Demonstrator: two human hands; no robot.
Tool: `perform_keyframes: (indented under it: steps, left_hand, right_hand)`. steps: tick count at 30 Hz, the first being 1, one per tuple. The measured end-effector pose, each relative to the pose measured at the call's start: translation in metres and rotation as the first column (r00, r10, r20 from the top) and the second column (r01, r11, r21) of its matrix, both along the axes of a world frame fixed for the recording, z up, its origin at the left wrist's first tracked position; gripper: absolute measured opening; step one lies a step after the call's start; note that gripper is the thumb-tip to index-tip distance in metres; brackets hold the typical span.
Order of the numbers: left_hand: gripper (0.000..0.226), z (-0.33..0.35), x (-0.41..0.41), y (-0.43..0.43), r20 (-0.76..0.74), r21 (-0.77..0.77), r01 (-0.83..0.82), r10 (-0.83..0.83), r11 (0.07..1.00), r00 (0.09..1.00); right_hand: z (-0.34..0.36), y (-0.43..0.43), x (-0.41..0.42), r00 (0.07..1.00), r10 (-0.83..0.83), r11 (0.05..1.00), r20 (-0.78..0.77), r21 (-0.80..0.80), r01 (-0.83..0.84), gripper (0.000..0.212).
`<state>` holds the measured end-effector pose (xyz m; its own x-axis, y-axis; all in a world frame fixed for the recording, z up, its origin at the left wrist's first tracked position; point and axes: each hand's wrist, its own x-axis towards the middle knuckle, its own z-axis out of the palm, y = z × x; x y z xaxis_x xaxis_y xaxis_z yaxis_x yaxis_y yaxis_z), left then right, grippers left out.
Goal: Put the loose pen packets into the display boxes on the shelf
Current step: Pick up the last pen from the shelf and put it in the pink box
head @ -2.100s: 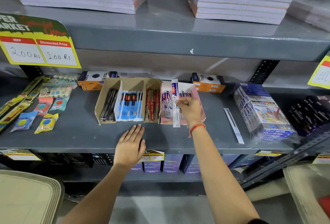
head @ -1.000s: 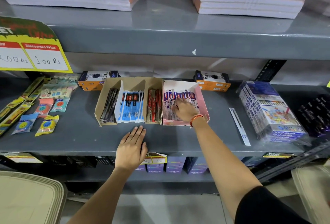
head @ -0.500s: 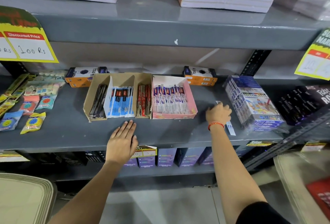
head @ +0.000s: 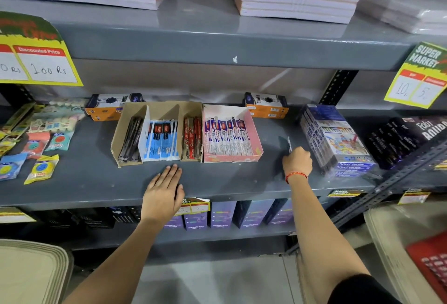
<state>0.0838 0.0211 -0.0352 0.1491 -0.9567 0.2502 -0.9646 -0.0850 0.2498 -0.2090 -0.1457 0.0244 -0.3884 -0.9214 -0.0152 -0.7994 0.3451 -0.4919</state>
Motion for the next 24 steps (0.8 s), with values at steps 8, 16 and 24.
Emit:
perform_keyframes:
  steps: [8, 16, 24]
  left_hand:
    - [0.053, 0.002, 0.0, 0.0, -0.006, 0.019, 0.007, -0.007, 1.0, 1.0]
    - [0.053, 0.005, 0.0, 0.002, -0.009, 0.019, 0.022, -0.021, 1.0, 1.0]
    - [0.056, 0.009, 0.007, 0.006, 0.005, 0.068, 0.059, -0.059, 0.996, 0.998]
  right_hand:
    - [0.009, -0.005, -0.006, 0.587, -0.081, 0.995, 0.806, 0.033, 0.092, 0.026]
    - [0.019, 0.002, 0.041, 0.492, 0.023, 1.0, 0.87, -0.027, 0.001, 0.03]
    - [0.037, -0.006, 0.099, 0.535, 0.159, 0.986, 0.83, -0.111, -0.121, 0.021]
